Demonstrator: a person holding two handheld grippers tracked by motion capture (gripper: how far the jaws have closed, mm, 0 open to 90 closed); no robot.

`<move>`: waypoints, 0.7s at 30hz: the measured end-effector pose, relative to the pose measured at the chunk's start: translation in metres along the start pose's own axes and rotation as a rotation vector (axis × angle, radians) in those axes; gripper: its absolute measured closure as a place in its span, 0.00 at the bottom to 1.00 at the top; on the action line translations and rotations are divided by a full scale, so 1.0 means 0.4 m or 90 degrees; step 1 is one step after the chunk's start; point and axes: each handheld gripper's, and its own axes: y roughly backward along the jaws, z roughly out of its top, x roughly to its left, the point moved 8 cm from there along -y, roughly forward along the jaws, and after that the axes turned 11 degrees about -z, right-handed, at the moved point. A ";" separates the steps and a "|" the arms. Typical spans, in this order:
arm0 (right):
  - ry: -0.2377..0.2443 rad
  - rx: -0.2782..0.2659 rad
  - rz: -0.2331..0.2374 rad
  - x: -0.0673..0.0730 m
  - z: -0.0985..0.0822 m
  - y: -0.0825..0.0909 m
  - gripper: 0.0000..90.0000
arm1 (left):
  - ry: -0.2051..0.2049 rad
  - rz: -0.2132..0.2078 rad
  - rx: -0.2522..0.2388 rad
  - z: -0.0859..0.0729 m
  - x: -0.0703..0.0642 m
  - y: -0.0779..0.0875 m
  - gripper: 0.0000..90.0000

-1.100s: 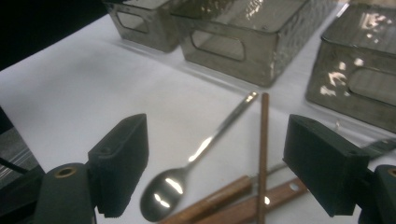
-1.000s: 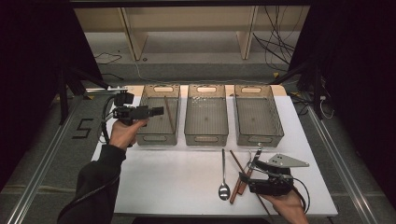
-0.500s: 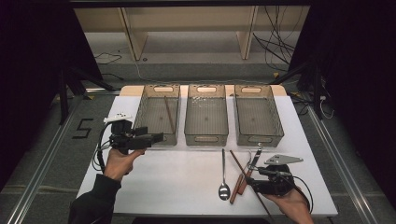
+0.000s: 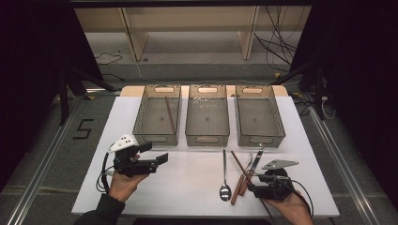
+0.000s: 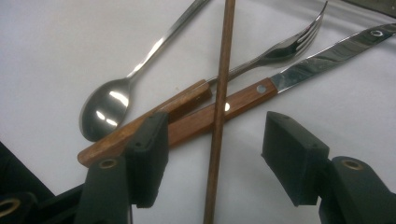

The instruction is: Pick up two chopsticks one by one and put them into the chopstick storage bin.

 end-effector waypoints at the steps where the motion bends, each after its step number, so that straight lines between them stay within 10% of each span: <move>1: 0.002 0.001 0.002 0.002 -0.001 -0.001 0.47 | -0.007 -0.001 0.002 -0.005 -0.004 0.002 0.17; 10: 0.006 0.036 0.009 0.009 -0.019 -0.008 0.65 | -0.049 0.010 0.006 -0.033 -0.027 0.000 0.17; 21: 0.000 0.064 0.007 0.005 -0.037 -0.022 0.78 | -0.033 0.016 0.012 -0.049 -0.028 -0.005 0.17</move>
